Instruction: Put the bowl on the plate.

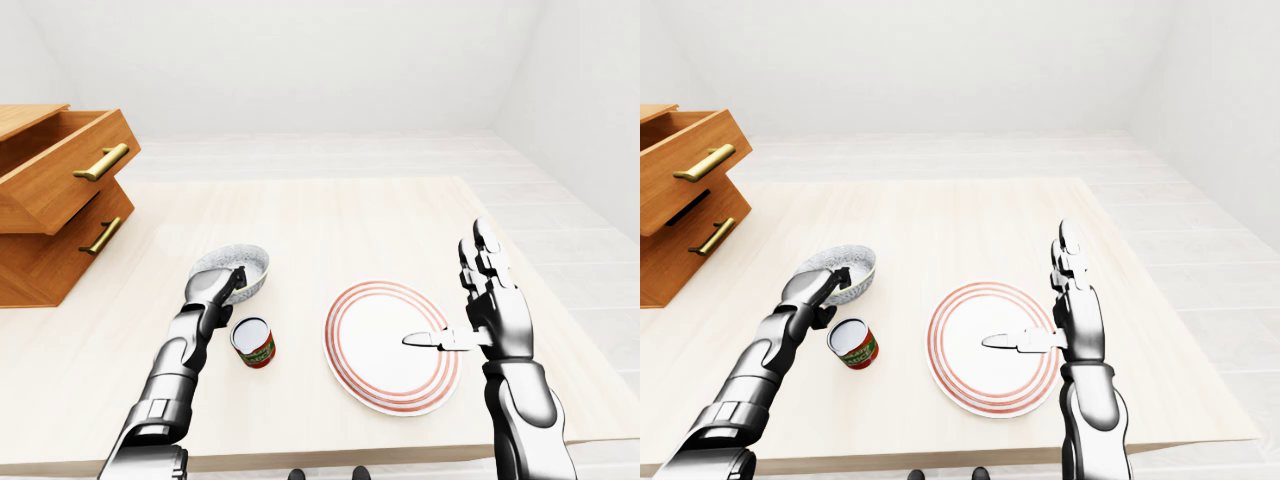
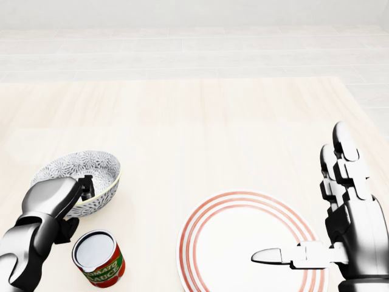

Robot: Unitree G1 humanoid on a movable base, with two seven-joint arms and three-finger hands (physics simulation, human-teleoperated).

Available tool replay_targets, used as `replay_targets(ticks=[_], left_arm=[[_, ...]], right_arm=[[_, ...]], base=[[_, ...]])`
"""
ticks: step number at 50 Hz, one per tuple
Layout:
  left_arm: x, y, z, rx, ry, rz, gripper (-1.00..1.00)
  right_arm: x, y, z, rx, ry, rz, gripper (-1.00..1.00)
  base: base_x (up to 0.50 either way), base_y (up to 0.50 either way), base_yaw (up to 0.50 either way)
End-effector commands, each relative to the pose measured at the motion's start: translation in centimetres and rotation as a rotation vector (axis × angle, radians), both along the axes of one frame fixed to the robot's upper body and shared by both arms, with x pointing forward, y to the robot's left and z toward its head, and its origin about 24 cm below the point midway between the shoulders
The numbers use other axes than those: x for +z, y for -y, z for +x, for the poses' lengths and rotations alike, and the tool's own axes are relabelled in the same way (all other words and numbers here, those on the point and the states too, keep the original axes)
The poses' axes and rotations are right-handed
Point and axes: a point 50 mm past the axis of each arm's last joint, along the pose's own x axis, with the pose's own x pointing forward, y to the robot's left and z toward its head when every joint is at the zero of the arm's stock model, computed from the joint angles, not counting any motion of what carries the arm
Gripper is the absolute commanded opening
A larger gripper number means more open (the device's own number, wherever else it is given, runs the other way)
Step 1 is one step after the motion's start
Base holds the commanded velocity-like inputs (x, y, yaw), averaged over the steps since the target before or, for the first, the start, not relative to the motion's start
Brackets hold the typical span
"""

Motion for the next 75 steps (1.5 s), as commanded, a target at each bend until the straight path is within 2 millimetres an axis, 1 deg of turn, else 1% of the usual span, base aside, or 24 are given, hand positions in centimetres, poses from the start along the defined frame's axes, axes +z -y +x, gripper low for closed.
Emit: replay_targets(ticks=[1,25,33,35,36,37,47,60,71,74,75], left_arm=[[0.1,-0.3,-0.1,0.005,-0.004,0.011,-1.00],[1.9,-1.4,-0.2,0.020,0.076,0.052,-1.00],[3.5,-1.6,-0.2,0.016,0.113,0.041,-1.00],[3.9,-1.7,-0.2,0.012,0.117,0.061,-1.00],[4.0,-1.8,-0.2,0.020,0.119,0.031,-1.00],[4.2,-1.8,-0.2,0.016,0.125,0.053,-1.00],[5.7,-2.2,-0.4,0.018,0.160,0.049,-1.00],[7.3,-1.6,-1.3,-0.011,0.198,0.041,-1.00],[9.7,-0.2,-1.7,-0.065,0.232,0.052,-1.00],[10.5,0.4,-1.9,-0.088,0.240,0.052,-1.00],[10.8,0.8,-1.9,-0.097,0.252,0.028,-1.00]], right_arm=[[-0.1,0.0,-0.1,-0.004,-0.006,0.002,1.00],[0.0,0.0,-0.4,-0.004,-0.001,0.005,1.00],[-0.1,0.1,-0.3,-0.007,-0.004,0.006,1.00],[0.0,0.0,-0.3,-0.007,-0.002,0.006,1.00],[0.0,0.0,-0.3,-0.006,-0.002,0.005,1.00],[0.0,0.0,-0.3,-0.005,-0.002,0.004,1.00],[0.5,-0.1,-0.1,0.003,0.023,-0.004,1.00],[0.9,-0.2,0.0,0.006,0.039,-0.008,1.00],[0.9,-0.2,0.0,0.007,0.040,-0.007,1.00],[0.8,-0.2,0.0,0.007,0.037,-0.005,1.00],[0.8,-0.2,0.0,0.006,0.035,-0.004,1.00]], base=[[0.00,0.00,0.00],[0.00,0.00,0.00],[0.00,0.00,0.00],[0.00,0.00,0.00],[0.00,0.00,0.00],[0.00,0.00,0.00],[0.00,0.00,0.00],[0.00,0.00,0.00],[0.00,0.00,0.00],[0.00,0.00,0.00],[0.00,0.00,0.00]])
